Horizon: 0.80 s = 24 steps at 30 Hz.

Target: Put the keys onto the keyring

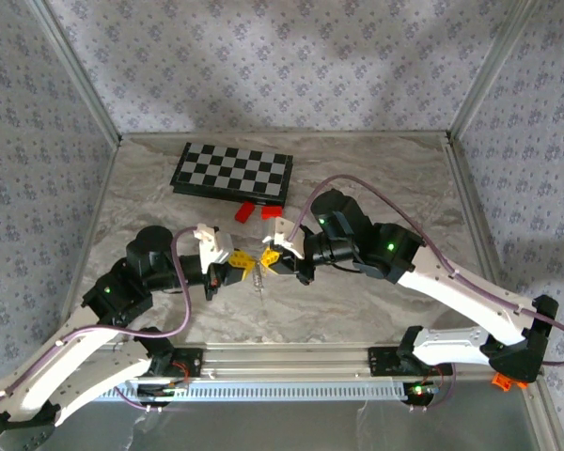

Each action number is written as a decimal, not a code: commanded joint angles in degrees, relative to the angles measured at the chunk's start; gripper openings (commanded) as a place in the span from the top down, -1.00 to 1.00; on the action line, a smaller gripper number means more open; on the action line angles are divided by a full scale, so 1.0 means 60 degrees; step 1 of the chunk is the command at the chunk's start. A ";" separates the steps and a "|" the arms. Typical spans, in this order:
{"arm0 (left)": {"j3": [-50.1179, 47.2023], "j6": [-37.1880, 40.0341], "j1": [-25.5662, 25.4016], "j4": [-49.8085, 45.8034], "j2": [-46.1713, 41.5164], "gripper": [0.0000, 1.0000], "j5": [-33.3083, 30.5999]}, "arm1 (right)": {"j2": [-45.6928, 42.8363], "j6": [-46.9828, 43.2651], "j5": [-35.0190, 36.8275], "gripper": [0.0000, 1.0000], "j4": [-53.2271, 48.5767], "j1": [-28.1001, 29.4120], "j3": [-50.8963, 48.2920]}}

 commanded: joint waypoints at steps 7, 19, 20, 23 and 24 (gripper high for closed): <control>0.0462 0.0230 0.0031 -0.0011 0.0076 1.00 -0.0016 | -0.0030 -0.0310 0.0077 1.00 0.0267 0.0208 0.0187; 0.0519 0.0319 0.0039 -0.0137 0.0120 1.00 -0.0041 | -0.0117 -0.0303 0.0115 1.00 0.0490 0.0228 0.0038; 0.0540 0.0328 0.0039 -0.0140 0.0118 1.00 -0.0062 | -0.0125 -0.0303 0.0129 1.00 0.0502 0.0227 0.0036; 0.0551 0.0319 0.0037 -0.0150 0.0131 1.00 -0.0063 | -0.0107 -0.0261 0.0188 1.00 0.0523 0.0230 0.0054; 0.0554 0.0339 0.0032 -0.0159 0.0135 1.00 -0.0061 | -0.0104 -0.0259 0.0202 1.00 0.0505 0.0230 0.0065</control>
